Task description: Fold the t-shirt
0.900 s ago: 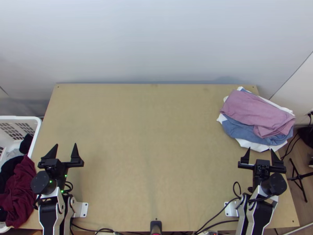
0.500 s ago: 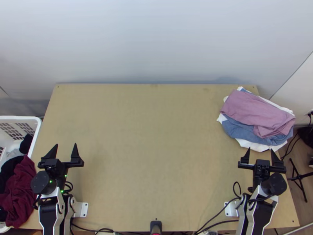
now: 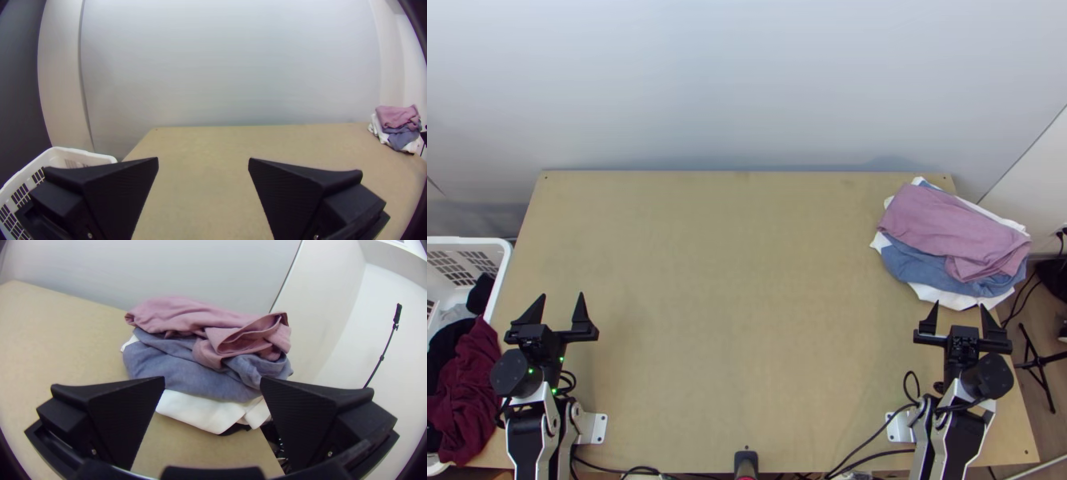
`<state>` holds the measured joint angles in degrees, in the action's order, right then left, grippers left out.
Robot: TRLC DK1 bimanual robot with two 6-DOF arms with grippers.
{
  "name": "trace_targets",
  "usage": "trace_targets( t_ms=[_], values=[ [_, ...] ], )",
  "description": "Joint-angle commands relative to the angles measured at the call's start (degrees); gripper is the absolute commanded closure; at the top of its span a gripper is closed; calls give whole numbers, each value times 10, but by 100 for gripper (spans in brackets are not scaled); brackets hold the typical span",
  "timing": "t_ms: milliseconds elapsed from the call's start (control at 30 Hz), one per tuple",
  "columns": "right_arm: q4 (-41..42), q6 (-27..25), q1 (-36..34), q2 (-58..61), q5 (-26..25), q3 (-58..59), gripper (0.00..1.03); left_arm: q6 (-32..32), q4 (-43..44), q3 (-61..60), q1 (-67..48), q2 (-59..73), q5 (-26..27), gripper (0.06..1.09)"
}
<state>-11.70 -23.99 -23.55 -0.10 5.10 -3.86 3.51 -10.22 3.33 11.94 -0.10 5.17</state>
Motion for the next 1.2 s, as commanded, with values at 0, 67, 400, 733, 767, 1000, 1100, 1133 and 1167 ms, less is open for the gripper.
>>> trace_targets(
  t_ms=[0, 67, 400, 733, 767, 1000, 1100, 1133, 1167],
  values=[
    [0, 0, 0, 0, 0, 0, 3, 0, 0, 0, 0, 0, 0, 10],
    [0, 0, 0, 0, 0, 0, 3, 0, 0, 0, 0, 0, 0, 10],
    [0, 0, 1, 0, 0, 0, 3, 0, 0, 0, 0, 0, 0, 10],
    [1, 4, 10, 0, 2, 0, 3, -78, 0, 0, -20, 0, 0, 10],
    [1, 4, 11, 0, 2, 0, 3, -78, 0, 0, -23, 1, 0, 10],
    [2, -23, 30, -2, 2, 0, 3, -63, 0, 0, -48, 0, -1, 10],
    [2, -35, 43, -2, 1, 0, 3, -49, 6, 0, -44, 0, 0, 10],
    [2, -38, 43, -2, 0, 0, 3, -47, 6, 1, -44, 0, -1, 10],
    [0, -45, 43, -2, 0, 0, 3, -38, 6, 2, -43, 1, 0, 10]
  ],
)
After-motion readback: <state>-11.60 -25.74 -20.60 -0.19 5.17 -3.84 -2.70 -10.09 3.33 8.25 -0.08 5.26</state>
